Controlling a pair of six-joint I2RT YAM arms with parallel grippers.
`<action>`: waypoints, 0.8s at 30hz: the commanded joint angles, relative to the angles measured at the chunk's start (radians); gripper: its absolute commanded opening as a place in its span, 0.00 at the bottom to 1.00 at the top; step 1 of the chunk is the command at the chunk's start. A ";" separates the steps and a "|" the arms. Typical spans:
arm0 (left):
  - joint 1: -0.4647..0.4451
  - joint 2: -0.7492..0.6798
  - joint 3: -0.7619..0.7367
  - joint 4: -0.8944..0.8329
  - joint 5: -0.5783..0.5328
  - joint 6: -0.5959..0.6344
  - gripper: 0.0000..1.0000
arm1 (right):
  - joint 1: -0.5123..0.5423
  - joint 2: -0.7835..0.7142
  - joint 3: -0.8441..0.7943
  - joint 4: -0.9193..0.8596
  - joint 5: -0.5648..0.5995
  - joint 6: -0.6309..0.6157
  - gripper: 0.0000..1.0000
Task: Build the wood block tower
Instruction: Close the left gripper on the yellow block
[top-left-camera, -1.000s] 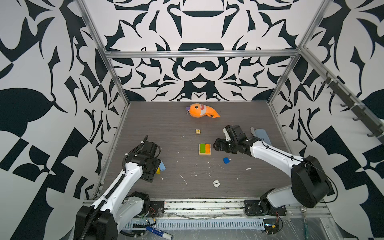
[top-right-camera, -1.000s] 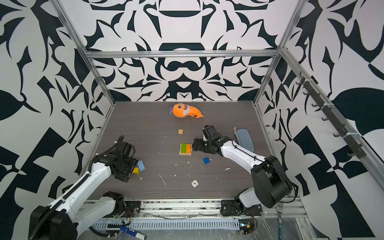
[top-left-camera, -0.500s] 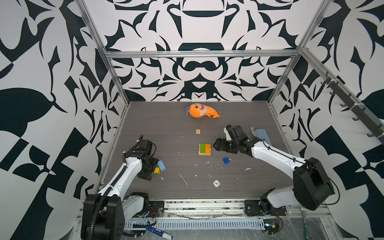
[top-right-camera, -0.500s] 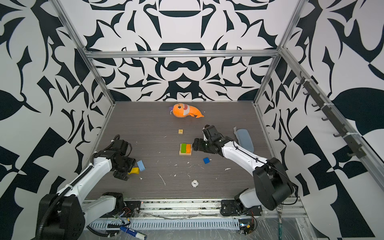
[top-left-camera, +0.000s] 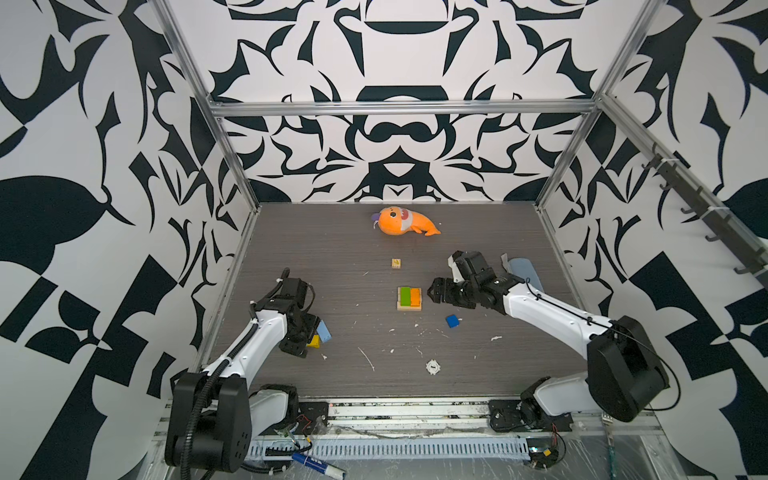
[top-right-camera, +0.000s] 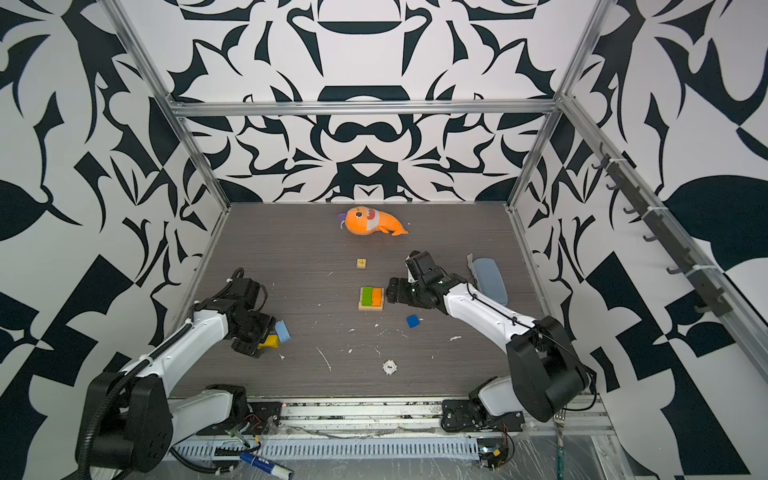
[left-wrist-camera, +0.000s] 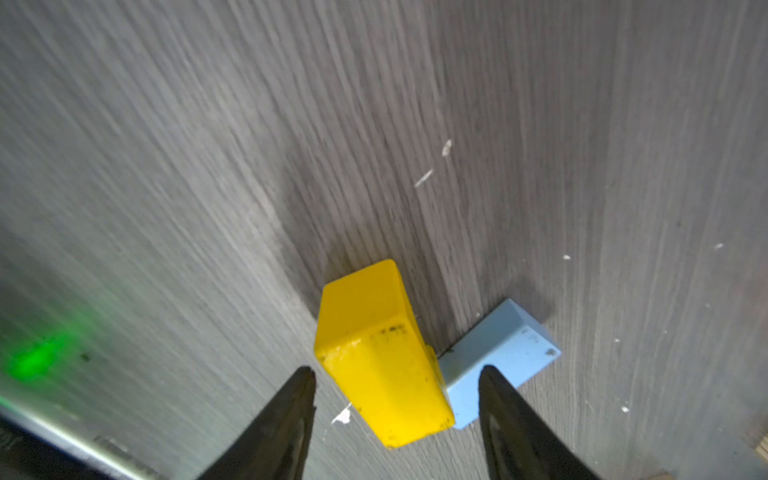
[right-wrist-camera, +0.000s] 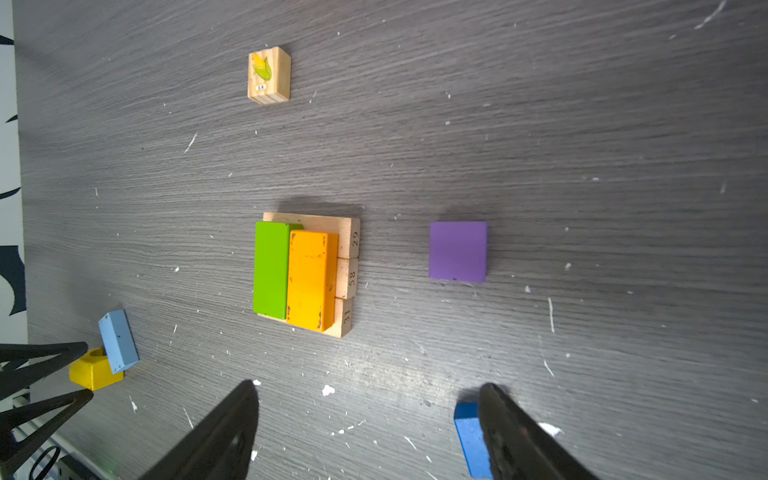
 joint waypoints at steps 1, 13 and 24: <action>0.004 0.012 -0.020 -0.012 -0.002 0.001 0.64 | 0.004 -0.033 0.003 -0.004 0.010 0.001 0.87; 0.004 0.039 -0.049 0.017 -0.001 0.019 0.53 | 0.003 -0.035 0.005 -0.010 0.016 0.002 0.87; 0.004 -0.001 -0.025 -0.024 -0.040 0.052 0.36 | 0.002 -0.039 0.000 -0.016 0.025 0.003 0.86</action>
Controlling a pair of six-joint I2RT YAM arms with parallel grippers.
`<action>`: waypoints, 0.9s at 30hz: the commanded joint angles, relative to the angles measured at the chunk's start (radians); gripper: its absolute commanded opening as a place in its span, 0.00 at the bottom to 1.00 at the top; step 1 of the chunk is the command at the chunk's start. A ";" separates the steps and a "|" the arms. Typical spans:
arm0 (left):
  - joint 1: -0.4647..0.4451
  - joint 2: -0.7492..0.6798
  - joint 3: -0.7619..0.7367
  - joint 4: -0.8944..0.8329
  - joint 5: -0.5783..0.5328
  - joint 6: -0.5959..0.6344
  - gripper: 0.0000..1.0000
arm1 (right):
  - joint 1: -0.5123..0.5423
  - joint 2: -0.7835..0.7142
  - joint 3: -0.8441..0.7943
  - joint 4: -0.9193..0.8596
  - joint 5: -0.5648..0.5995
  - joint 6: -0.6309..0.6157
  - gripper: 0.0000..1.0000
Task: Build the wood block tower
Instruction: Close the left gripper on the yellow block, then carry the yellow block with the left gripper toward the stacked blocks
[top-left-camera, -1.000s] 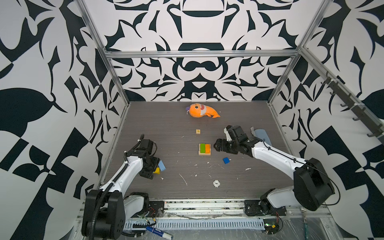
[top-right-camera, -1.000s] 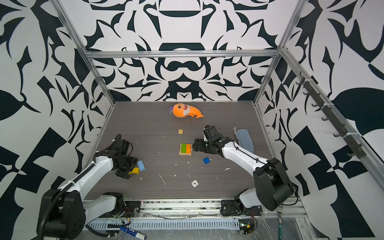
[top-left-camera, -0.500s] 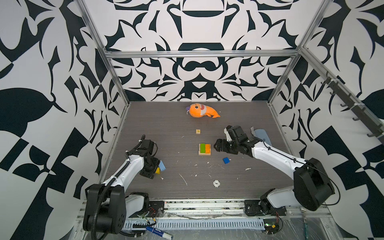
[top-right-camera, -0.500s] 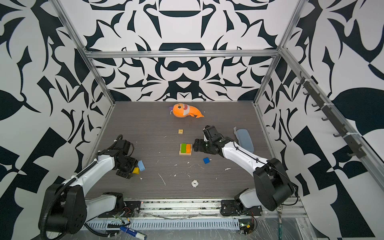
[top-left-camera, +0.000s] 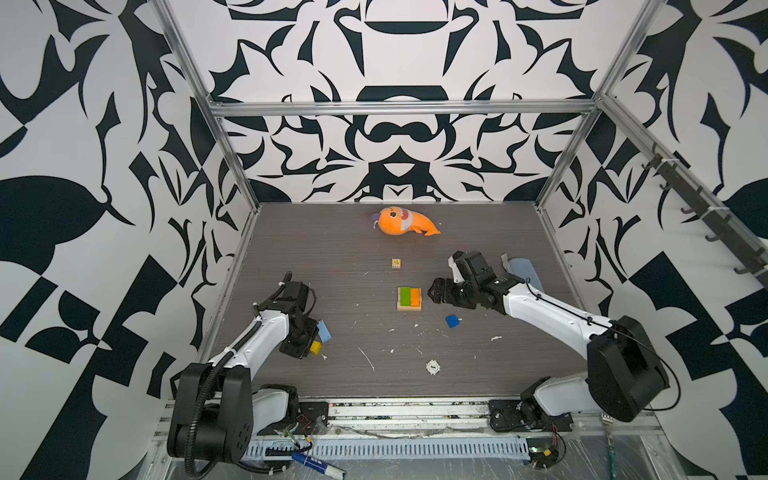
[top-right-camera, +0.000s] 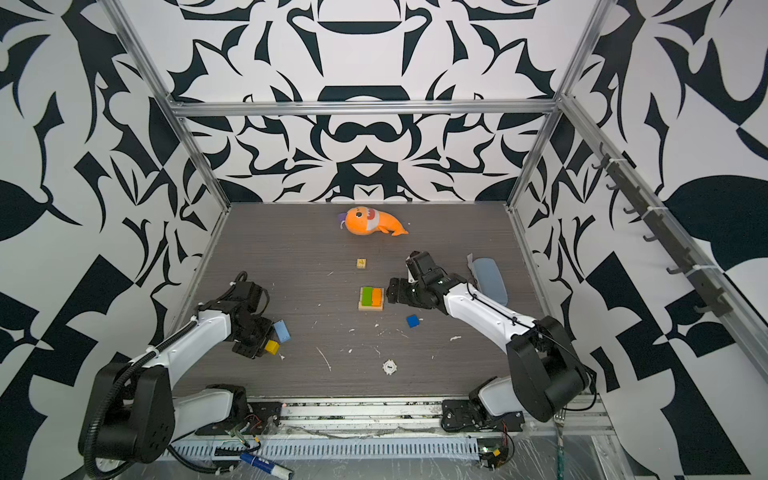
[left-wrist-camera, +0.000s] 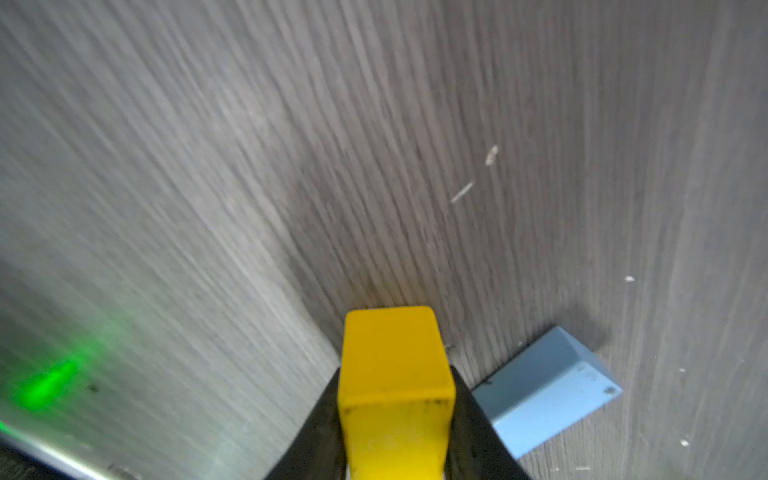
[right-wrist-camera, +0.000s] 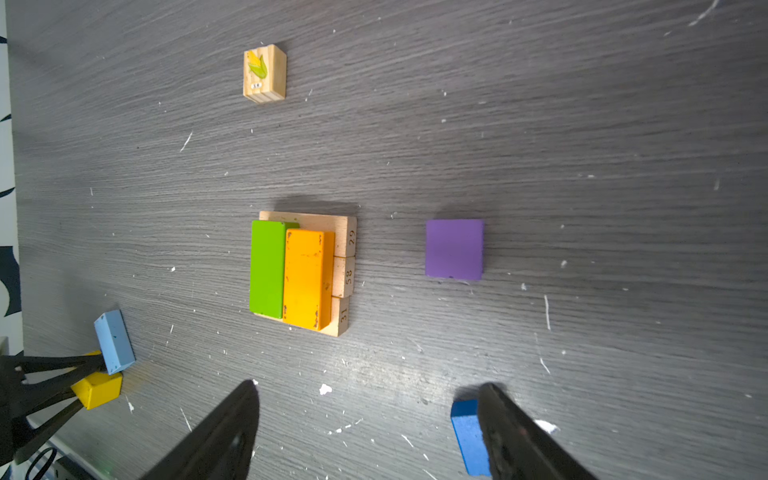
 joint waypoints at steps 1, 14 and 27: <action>0.004 -0.032 0.019 -0.057 -0.027 0.019 0.34 | 0.003 -0.037 0.001 -0.009 0.020 0.003 0.86; -0.018 -0.052 0.197 -0.117 0.068 0.374 0.12 | 0.003 -0.027 0.025 -0.023 0.025 -0.006 0.86; -0.306 0.135 0.400 -0.103 0.040 0.630 0.13 | -0.003 -0.039 0.041 -0.061 0.041 -0.034 0.86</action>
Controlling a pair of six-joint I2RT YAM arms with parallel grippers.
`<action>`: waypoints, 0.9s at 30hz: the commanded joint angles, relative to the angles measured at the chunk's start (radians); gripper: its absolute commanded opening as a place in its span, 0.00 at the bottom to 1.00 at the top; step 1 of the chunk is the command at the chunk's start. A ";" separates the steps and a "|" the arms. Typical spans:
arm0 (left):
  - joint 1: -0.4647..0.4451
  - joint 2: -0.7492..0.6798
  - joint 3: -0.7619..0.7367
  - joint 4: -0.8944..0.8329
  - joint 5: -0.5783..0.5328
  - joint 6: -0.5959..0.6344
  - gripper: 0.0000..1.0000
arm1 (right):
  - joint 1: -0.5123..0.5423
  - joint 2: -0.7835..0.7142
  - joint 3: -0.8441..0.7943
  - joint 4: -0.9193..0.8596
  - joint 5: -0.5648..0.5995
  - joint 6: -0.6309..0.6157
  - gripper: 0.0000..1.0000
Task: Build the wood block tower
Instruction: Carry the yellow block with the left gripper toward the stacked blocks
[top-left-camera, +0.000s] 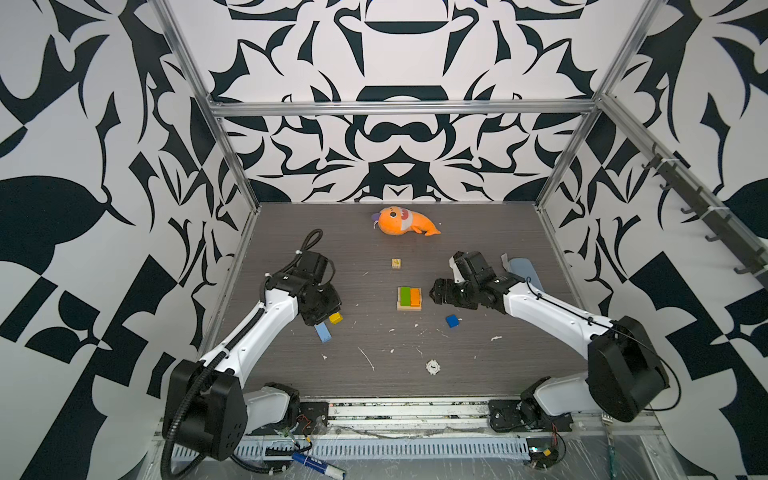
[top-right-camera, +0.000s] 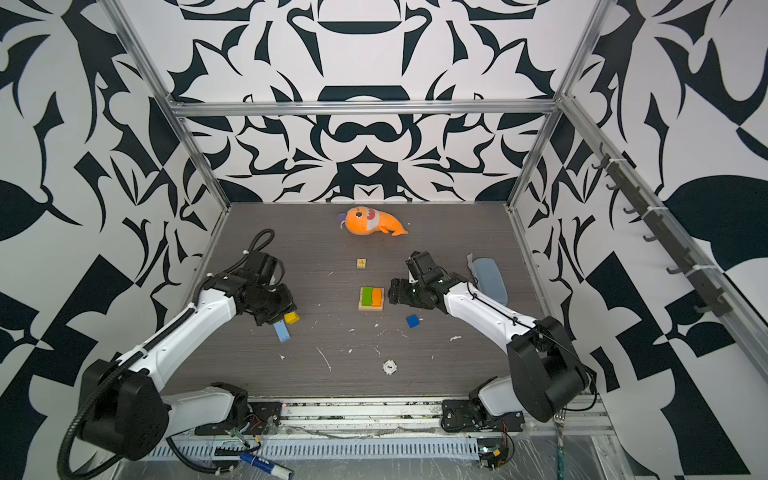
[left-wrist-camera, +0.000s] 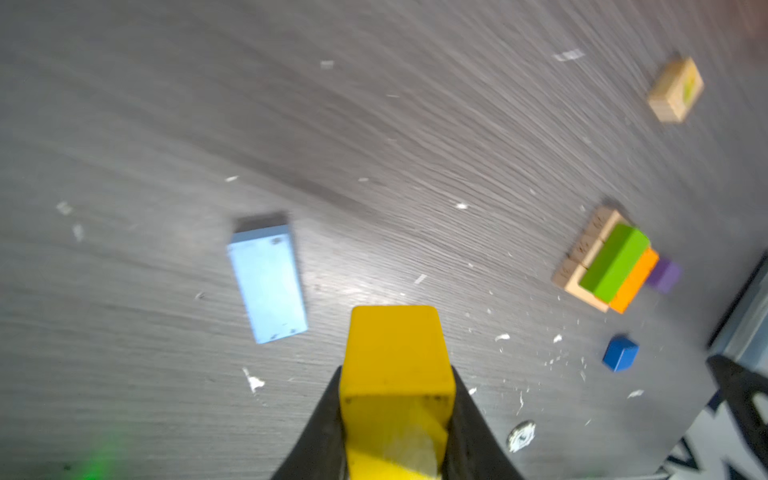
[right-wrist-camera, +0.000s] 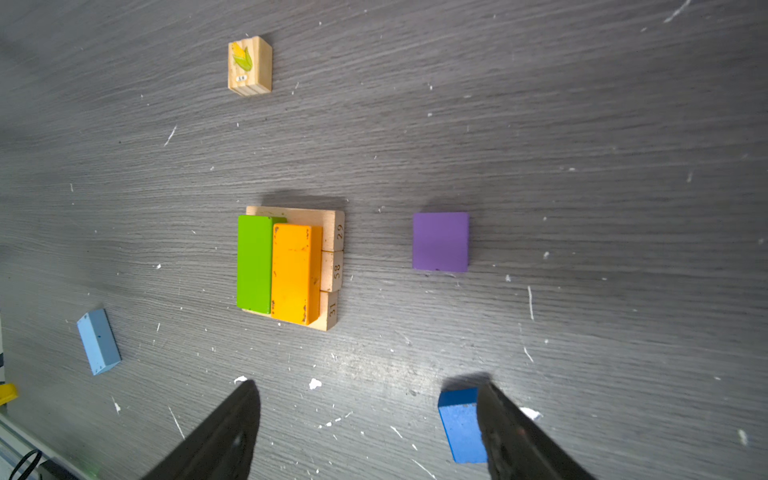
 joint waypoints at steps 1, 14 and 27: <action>-0.091 0.081 0.064 -0.049 -0.064 0.098 0.13 | -0.003 -0.043 0.027 -0.021 0.021 -0.022 0.86; -0.427 0.409 0.342 -0.076 -0.169 0.243 0.06 | -0.055 -0.160 -0.035 -0.085 0.025 -0.043 0.87; -0.576 0.620 0.458 -0.111 -0.185 0.310 0.08 | -0.090 -0.268 -0.083 -0.179 0.047 -0.076 0.89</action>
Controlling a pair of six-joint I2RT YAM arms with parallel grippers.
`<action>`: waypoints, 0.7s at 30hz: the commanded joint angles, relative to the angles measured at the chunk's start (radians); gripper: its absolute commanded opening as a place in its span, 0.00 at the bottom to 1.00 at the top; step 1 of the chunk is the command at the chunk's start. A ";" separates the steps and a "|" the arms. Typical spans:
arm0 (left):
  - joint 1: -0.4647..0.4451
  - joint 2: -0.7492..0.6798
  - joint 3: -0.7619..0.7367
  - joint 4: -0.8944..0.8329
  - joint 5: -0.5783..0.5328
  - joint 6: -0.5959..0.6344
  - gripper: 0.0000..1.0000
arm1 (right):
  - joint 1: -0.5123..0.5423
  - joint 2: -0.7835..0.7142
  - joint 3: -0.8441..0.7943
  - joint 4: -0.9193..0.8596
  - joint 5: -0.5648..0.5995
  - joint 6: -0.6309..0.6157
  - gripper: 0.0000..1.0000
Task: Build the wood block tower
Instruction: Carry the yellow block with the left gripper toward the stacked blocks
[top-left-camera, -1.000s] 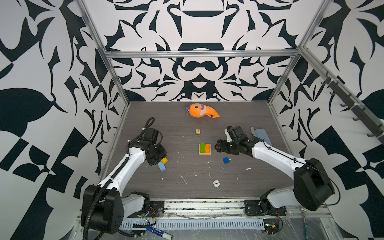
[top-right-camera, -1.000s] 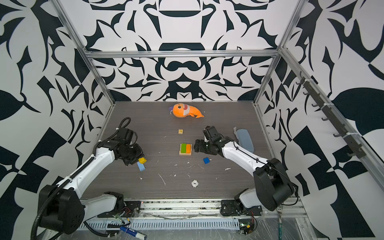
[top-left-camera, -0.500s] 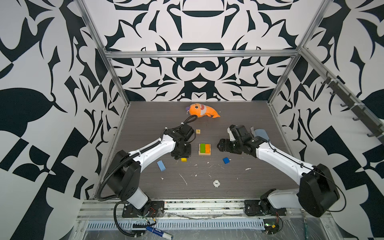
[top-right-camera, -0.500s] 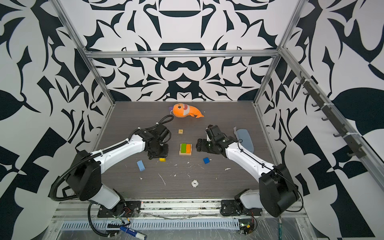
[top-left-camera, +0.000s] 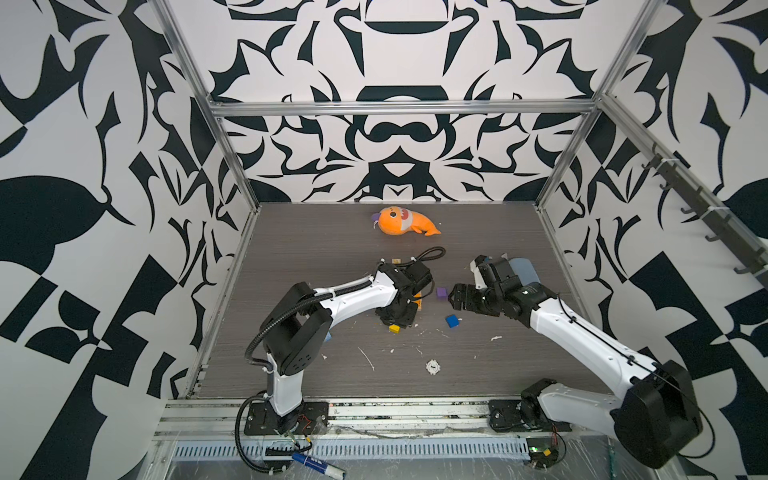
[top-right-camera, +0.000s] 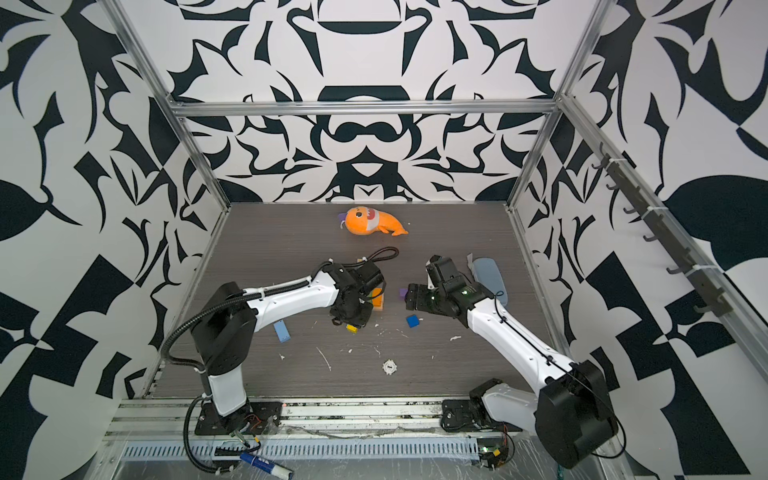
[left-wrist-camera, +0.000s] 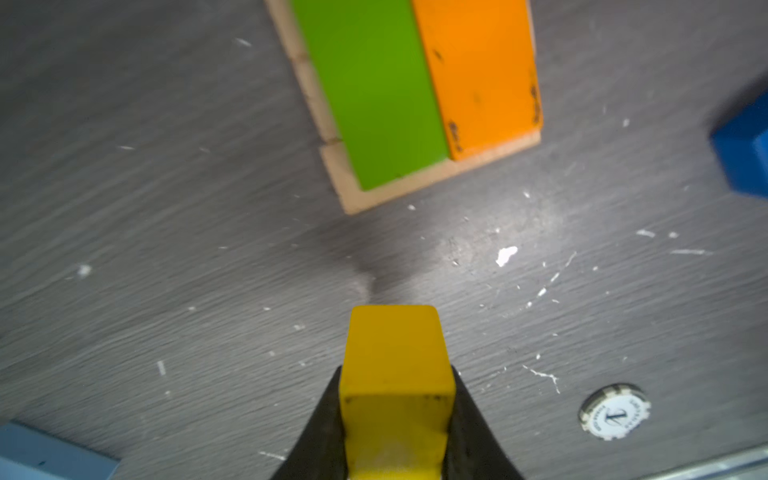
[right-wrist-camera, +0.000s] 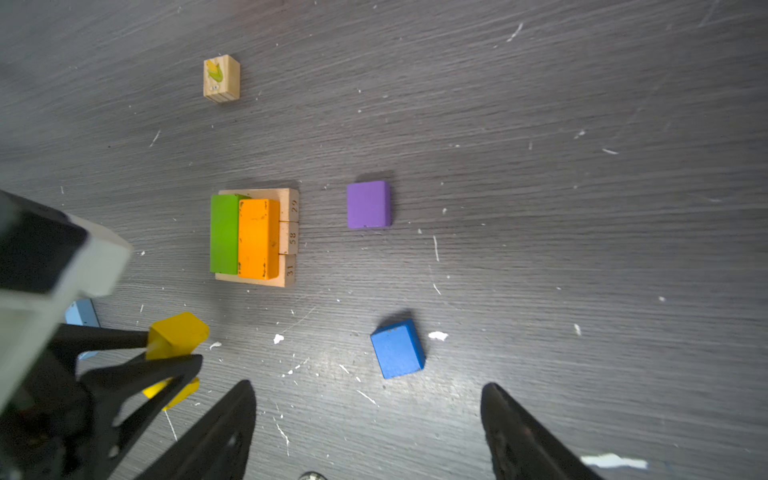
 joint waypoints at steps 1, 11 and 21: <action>-0.013 0.033 0.023 -0.054 -0.016 0.027 0.08 | -0.007 -0.028 -0.008 -0.030 0.022 -0.026 0.90; -0.014 0.075 0.001 -0.026 0.004 0.026 0.19 | -0.008 -0.044 -0.028 -0.055 0.071 -0.029 0.92; -0.013 0.080 -0.021 0.004 0.004 0.012 0.40 | -0.007 -0.065 -0.014 -0.056 0.088 -0.058 0.94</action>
